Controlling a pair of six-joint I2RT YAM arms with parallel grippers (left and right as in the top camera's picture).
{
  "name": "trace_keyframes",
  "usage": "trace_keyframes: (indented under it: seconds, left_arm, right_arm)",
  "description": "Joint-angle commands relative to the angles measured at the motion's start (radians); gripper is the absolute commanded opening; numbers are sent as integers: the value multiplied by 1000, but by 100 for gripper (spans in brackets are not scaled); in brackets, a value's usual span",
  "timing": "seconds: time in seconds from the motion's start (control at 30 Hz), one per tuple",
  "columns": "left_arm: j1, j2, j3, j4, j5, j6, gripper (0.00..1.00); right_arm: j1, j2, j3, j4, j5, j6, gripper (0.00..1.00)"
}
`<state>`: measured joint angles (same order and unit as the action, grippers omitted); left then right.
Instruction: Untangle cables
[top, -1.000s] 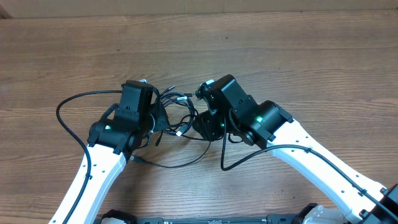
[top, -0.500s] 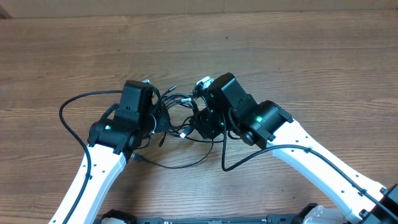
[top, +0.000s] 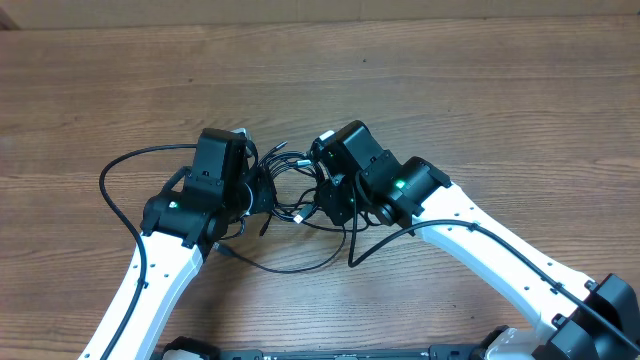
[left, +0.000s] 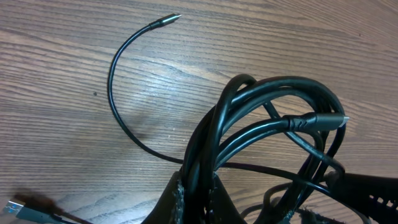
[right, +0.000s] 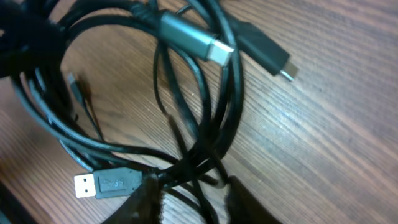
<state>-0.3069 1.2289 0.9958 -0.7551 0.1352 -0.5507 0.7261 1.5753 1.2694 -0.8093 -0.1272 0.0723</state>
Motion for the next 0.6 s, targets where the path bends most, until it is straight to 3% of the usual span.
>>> trace_keyframes:
  seconds: [0.0,0.07,0.4,0.57]
  left_arm:
    - [0,0,17,9,19,13,4]
    - [0,0,17,9,19,13,4]
    - [0,0,17,8,14,13,4]
    - [0,0,17,8,11,13,4]
  right_arm:
    - [-3,-6,0,-2,-8,-2,19]
    - [-3,-6,0,-5,-13,2,5]
    - [-8,-37,51,26,-254,1,4]
    - [-8,-95,68,19,-278,2,4]
